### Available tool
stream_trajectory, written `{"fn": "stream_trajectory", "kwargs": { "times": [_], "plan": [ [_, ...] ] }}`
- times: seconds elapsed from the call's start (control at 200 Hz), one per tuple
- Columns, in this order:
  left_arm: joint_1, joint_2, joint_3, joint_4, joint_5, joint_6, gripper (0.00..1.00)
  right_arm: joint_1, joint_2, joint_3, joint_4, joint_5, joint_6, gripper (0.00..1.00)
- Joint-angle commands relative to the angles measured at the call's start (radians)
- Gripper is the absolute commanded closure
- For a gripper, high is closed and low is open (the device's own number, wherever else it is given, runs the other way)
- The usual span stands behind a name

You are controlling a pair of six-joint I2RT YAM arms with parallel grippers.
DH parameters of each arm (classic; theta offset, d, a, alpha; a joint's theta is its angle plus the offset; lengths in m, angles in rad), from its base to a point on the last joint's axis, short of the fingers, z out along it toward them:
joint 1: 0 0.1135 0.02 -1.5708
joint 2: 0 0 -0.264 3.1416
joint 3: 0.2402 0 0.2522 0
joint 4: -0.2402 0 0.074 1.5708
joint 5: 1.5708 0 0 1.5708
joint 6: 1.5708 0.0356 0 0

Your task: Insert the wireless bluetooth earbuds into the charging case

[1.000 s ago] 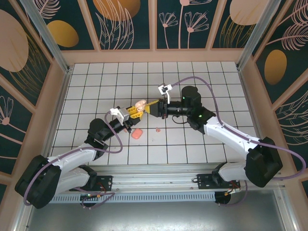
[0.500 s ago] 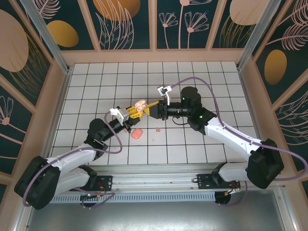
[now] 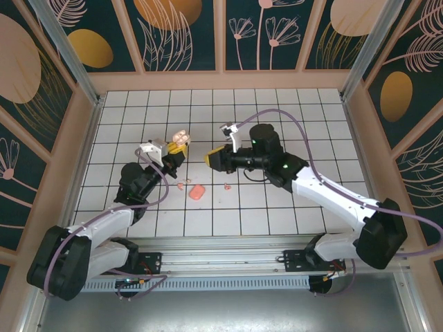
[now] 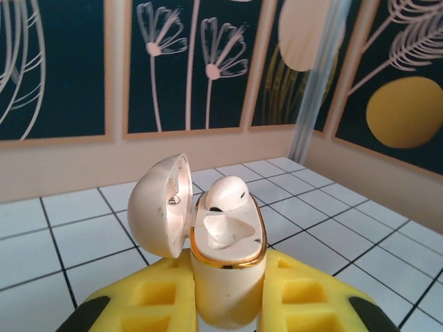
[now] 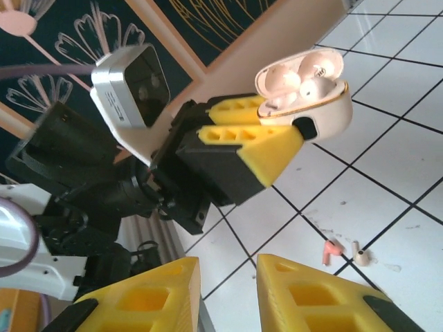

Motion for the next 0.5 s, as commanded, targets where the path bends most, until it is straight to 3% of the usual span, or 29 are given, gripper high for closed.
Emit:
{"fn": "stream_trajectory", "kwargs": {
  "times": [0.0, 0.155, 0.49],
  "plan": [
    [0.066, 0.030, 0.002, 0.038, 0.064, -0.125, 0.90, 0.034, 0.060, 0.079, -0.126, 0.111, -0.051, 0.72],
    [0.188, 0.094, -0.036, 0.177, 0.145, -0.281, 0.91, 0.068, 0.161, 0.175, -0.223, 0.154, -0.062, 0.71],
    [0.321, 0.275, -0.105, 0.383, 0.160, -0.463, 0.92, 0.141, 0.431, 0.456, -0.464, 0.238, -0.101, 0.68]
  ]
}}
